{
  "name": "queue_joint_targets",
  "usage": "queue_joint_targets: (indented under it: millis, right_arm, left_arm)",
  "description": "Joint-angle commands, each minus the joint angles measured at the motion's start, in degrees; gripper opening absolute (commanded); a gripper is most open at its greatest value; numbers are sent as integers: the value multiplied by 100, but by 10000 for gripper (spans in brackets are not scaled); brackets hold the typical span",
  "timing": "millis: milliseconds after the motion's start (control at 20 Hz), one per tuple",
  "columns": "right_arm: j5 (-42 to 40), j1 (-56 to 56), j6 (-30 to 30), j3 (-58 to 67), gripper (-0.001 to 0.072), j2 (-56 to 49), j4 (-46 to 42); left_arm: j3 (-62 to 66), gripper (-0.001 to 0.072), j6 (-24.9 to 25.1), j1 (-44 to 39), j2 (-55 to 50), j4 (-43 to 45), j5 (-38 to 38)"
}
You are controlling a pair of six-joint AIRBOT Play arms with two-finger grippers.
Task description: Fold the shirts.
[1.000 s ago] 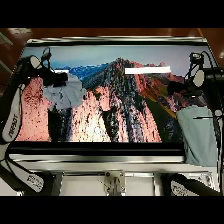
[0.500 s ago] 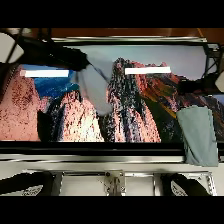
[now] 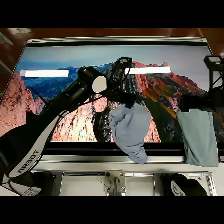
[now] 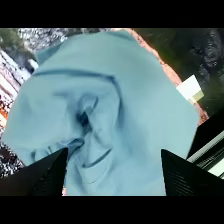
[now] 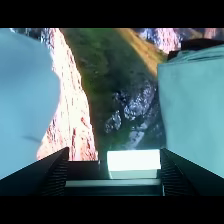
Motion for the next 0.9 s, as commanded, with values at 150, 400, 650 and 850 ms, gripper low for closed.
queue_joint_targets:
  millis: [150, 400, 650, 850]
  right_arm:
    - [-190, -894, -317, -1034, 686, 26, 774]
    - [-511, -2341, -1091, -2275, 686, 26, 3233]
    - [-901, -2382, -1215, -2940, 686, -369, 3587]
    - [-1388, -2339, -1692, -2938, 686, -1233, 4575]
  left_arm:
    - [-7, 717, 387, 1034, 92, -4, -1838]
    - [-1510, 717, 623, 1270, 407, -1128, -1226]
    - [-3506, 717, 1150, 1047, 378, -2905, 409]
    - [-4177, 716, 1246, 848, 289, -3167, 1143]
